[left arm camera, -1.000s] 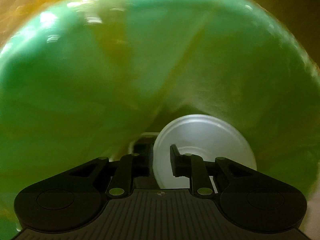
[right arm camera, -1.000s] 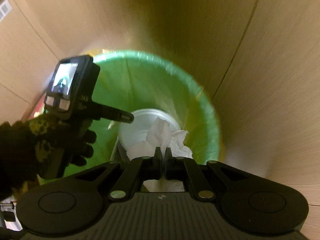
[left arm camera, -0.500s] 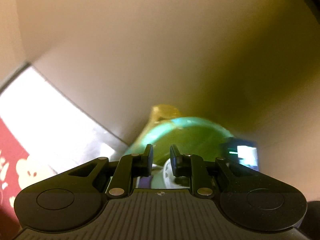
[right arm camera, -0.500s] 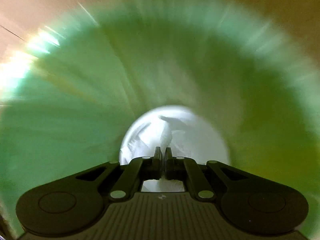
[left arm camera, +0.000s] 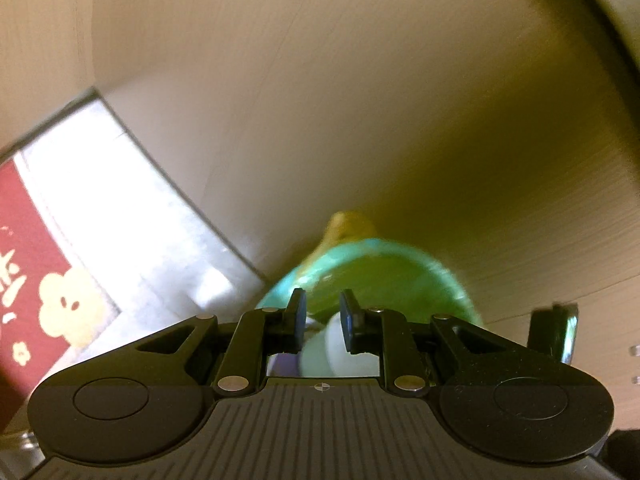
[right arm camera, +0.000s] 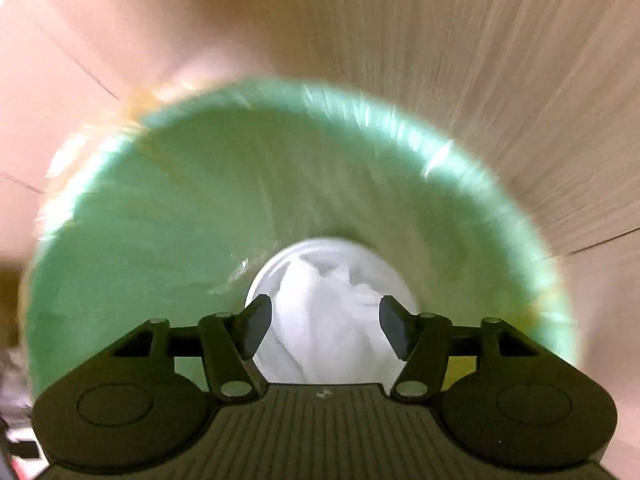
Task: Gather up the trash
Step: 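Raise both open tools back over the counter, then reach the right tool toward the clear plastic bags on the counter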
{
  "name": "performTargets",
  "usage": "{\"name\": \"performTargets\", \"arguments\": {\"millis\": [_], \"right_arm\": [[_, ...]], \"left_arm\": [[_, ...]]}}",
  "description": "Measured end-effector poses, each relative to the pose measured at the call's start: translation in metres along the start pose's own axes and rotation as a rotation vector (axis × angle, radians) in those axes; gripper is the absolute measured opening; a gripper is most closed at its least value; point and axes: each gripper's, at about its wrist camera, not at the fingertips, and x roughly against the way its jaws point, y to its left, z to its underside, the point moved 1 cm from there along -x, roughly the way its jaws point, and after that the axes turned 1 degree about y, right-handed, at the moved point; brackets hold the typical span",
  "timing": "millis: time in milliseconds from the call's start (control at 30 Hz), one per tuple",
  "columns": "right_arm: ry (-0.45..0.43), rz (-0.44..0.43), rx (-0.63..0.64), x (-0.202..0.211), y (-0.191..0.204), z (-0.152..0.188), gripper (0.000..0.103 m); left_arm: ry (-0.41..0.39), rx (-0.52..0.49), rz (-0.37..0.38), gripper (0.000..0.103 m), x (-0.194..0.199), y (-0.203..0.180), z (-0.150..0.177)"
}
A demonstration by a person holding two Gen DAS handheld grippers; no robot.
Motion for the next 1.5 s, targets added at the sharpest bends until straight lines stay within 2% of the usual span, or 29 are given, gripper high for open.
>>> {"name": "performTargets", "arguments": {"millis": [100,267,333,400,500,567,667,733,867,933,1100,1333,1400,1500], "right_arm": [[-0.054,0.039,0.048,0.043,0.003,0.005,0.06],[-0.223,0.104,0.116,0.153,-0.003,0.027,0.059],[-0.322,0.191,0.15,0.193,-0.003,0.036,0.059],[-0.416,0.321,0.181,0.23,-0.005,0.047,0.059],[-0.482,0.472,0.178,0.267,-0.013,0.054,0.059],[-0.522,0.482,0.134,0.292,-0.02,0.055,0.059],[-0.56,0.44,0.075,0.328,-0.034,0.052,0.058],[-0.578,0.404,0.049,0.332,-0.041,0.052,0.057],[-0.611,0.292,-0.041,0.374,-0.058,0.051,0.057],[-0.649,0.261,-0.071,0.376,-0.06,0.049,0.057],[-0.698,0.331,-0.098,0.387,-0.074,0.058,0.057],[-0.721,0.41,-0.186,0.401,-0.124,0.072,0.059],[-0.735,0.473,-0.213,0.404,-0.142,0.074,0.061],[-0.757,0.629,-0.279,0.412,-0.17,0.083,0.066]], "left_arm": [[-0.026,-0.064,-0.004,0.021,0.01,-0.023,-0.013],[-0.092,-0.205,0.012,0.021,0.069,-0.063,-0.042],[-0.134,-0.273,0.019,0.021,0.093,-0.078,-0.053],[-0.172,-0.328,0.04,0.021,0.116,-0.092,-0.063],[-0.194,-0.379,0.097,0.021,0.143,-0.112,-0.074],[-0.201,-0.42,0.148,0.021,0.153,-0.129,-0.077],[-0.195,-0.483,0.195,0.021,0.161,-0.158,-0.073],[-0.181,-0.518,0.231,0.021,0.163,-0.182,-0.069],[-0.141,-0.59,0.289,0.021,0.156,-0.235,-0.055],[-0.138,-0.624,0.309,0.021,0.155,-0.259,-0.048],[-0.094,-0.63,0.324,0.021,0.131,-0.312,-0.04],[-0.056,-0.674,0.35,0.021,0.111,-0.373,-0.021],[-0.038,-0.707,0.361,0.021,0.105,-0.389,-0.013],[0.001,-0.751,0.378,0.021,0.093,-0.41,0.0]]}}
